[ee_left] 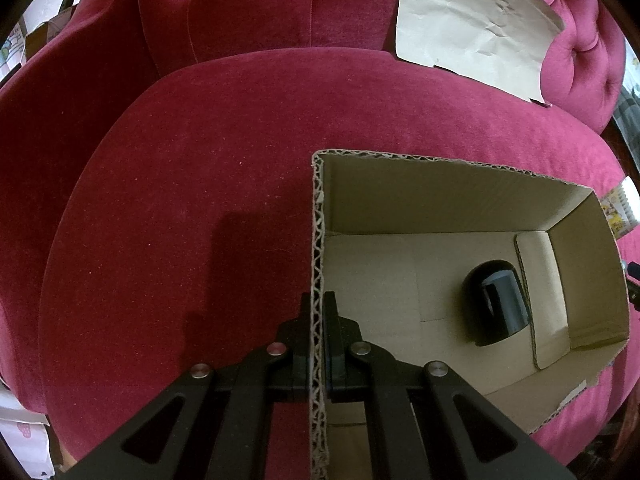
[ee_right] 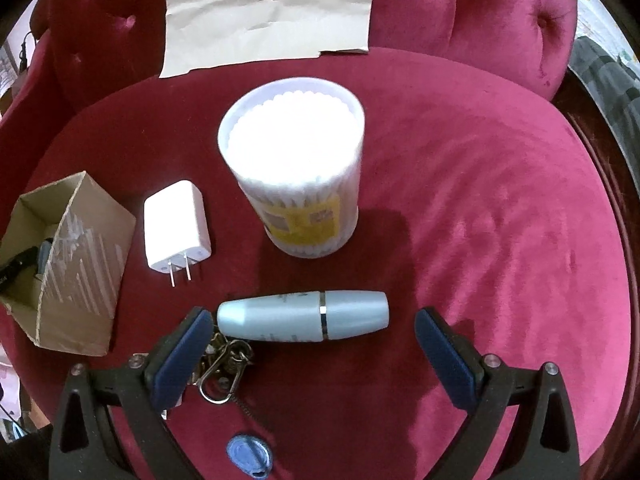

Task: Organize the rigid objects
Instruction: 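Move the right tool back to the light-blue bottle and grasp it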

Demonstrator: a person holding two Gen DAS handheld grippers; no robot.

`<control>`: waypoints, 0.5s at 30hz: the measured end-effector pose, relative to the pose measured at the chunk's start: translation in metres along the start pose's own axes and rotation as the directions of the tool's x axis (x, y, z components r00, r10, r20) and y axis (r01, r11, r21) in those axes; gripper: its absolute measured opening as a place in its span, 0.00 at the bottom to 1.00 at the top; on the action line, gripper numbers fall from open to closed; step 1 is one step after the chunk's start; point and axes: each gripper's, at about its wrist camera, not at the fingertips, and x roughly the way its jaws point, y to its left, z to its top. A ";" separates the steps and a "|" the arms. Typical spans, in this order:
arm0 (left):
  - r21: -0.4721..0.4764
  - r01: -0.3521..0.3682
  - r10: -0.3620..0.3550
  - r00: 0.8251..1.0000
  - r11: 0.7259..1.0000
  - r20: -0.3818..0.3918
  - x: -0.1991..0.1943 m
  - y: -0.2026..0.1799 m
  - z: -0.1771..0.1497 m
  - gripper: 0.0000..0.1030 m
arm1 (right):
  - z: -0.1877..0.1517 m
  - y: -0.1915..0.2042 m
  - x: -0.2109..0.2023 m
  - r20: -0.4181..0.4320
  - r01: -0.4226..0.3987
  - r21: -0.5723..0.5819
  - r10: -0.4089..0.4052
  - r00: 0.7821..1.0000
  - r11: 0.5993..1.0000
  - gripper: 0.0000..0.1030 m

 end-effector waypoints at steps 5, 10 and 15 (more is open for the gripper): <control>0.000 -0.001 0.001 1.000 1.000 0.000 0.000 0.001 0.000 0.03 | -0.004 0.002 0.006 -0.010 -0.008 -0.012 0.007 1.000 1.000 1.00; -0.001 -0.004 0.004 1.000 1.000 0.000 0.000 0.001 0.000 0.03 | -0.001 0.002 0.006 0.004 -0.011 -0.002 0.011 1.000 1.000 0.99; 0.000 -0.004 0.004 1.000 1.000 0.000 0.000 0.002 0.000 0.03 | 0.002 0.002 0.010 -0.010 -0.032 0.010 0.032 0.999 0.999 0.99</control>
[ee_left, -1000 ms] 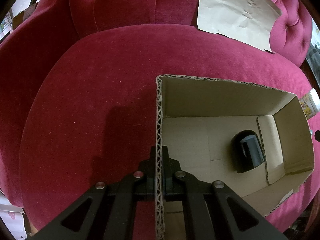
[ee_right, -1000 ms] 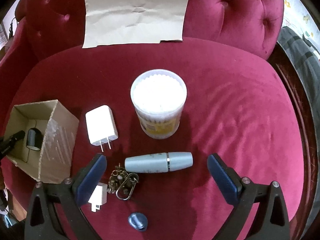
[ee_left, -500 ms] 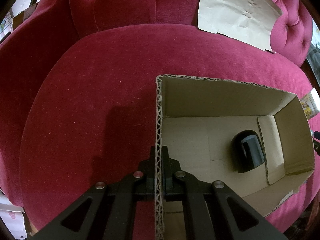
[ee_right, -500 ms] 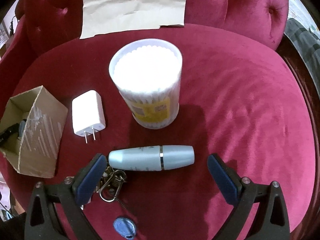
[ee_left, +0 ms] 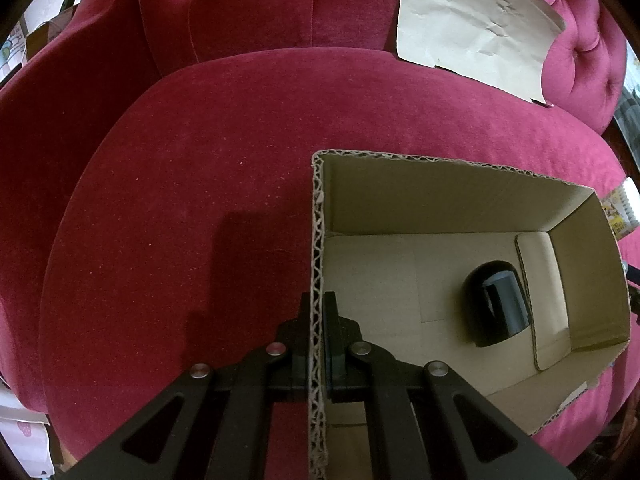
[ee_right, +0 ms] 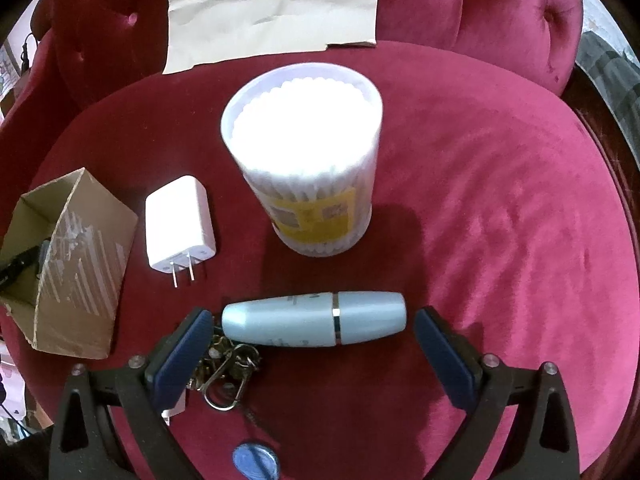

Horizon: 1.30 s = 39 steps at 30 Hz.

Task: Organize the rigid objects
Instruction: 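Move the right tool back to the light-blue bottle and grasp it, then lift the light-blue bottle with the right tool and carry it over the box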

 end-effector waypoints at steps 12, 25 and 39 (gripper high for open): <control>-0.001 -0.008 0.008 1.000 1.000 -0.002 0.000 -0.003 0.000 0.04 | 0.004 0.006 0.002 0.006 0.004 0.005 -0.004 1.000 1.000 0.88; -0.002 -0.008 0.008 1.000 1.000 -0.002 0.001 -0.004 0.001 0.04 | 0.013 0.015 -0.016 -0.005 0.015 0.032 -0.015 1.000 0.999 0.88; -0.002 -0.008 0.008 1.000 1.000 -0.003 0.000 -0.004 0.001 0.03 | 0.024 0.041 -0.043 0.020 -0.002 0.018 0.002 1.000 1.000 0.88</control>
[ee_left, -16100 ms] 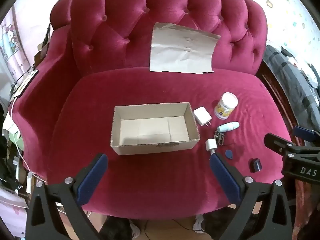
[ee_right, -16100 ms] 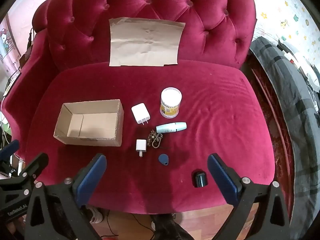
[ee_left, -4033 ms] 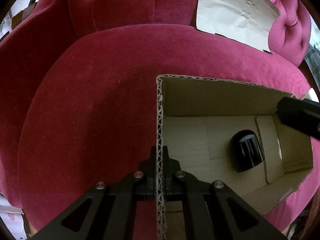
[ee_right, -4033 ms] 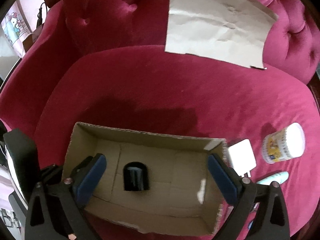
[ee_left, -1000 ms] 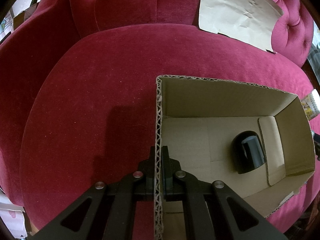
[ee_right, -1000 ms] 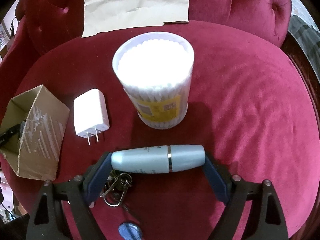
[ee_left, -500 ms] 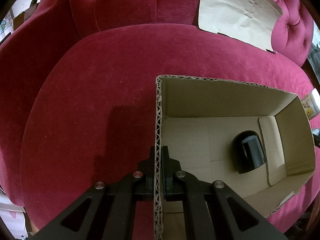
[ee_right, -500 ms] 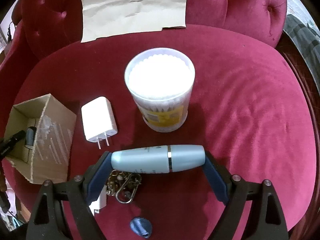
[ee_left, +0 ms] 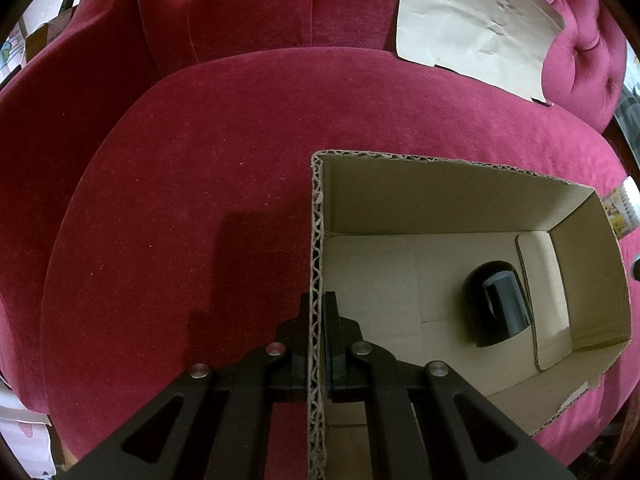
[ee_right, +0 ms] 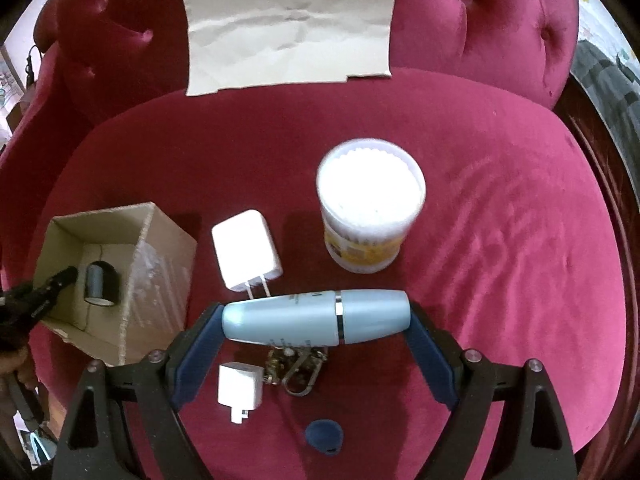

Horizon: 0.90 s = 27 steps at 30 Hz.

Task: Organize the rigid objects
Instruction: 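Lift the light-blue bottle with the right tool and carry it over the box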

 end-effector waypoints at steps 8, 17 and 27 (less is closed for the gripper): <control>-0.001 0.003 -0.003 1.000 1.000 0.000 0.000 0.000 0.000 0.03 | 0.004 0.020 -0.011 0.031 -0.003 -0.024 0.004 1.000 1.000 0.88; 0.002 0.001 -0.001 1.000 1.000 0.001 0.000 0.000 0.001 0.03 | 0.014 0.045 -0.025 0.078 -0.022 -0.043 0.026 0.997 0.999 0.88; 0.003 0.003 -0.003 1.000 1.000 0.004 0.000 0.000 0.001 0.03 | 0.019 0.088 -0.030 0.103 -0.054 -0.084 0.063 0.993 0.995 0.88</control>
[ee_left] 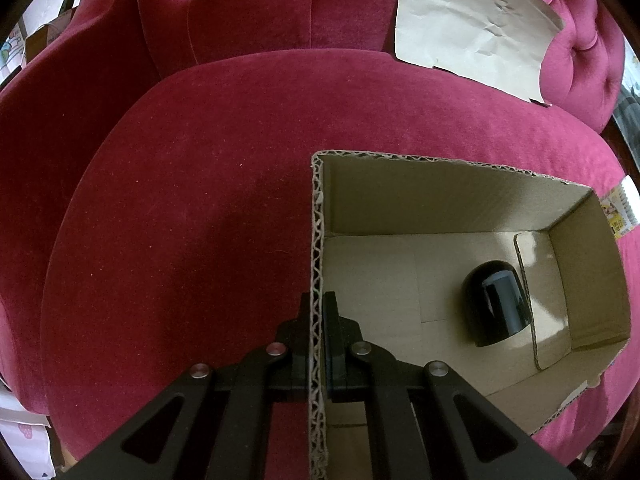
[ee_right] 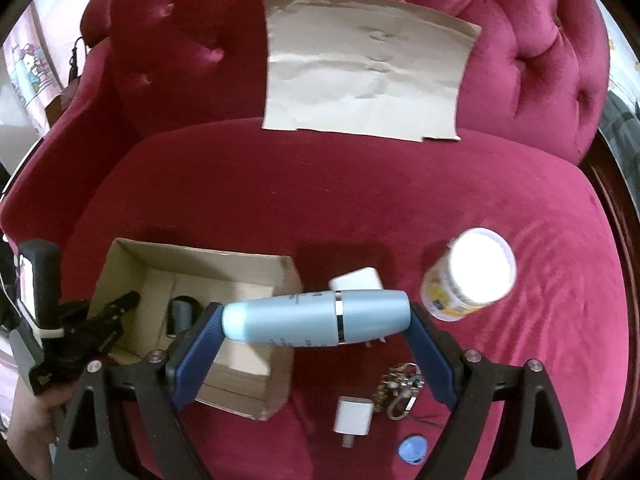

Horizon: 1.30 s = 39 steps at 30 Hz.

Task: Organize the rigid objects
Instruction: 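Lift the light-blue bottle with the right tool and carry it over the box, then lower the light-blue bottle into the box and open the right tool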

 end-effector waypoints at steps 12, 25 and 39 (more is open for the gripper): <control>-0.002 0.002 -0.002 1.000 1.000 0.004 -0.001 0.000 -0.002 0.03 | 0.006 0.043 0.010 0.006 -0.029 -0.046 0.030 1.000 0.999 0.88; 0.001 0.001 -0.001 1.000 1.000 0.010 -0.001 -0.001 -0.003 0.03 | 0.008 0.075 0.030 0.000 -0.035 -0.058 0.035 0.999 0.998 0.88; 0.001 0.002 -0.002 1.000 1.000 0.009 -0.001 0.000 -0.003 0.03 | 0.007 0.085 0.047 0.000 -0.043 -0.029 0.043 0.999 0.999 0.88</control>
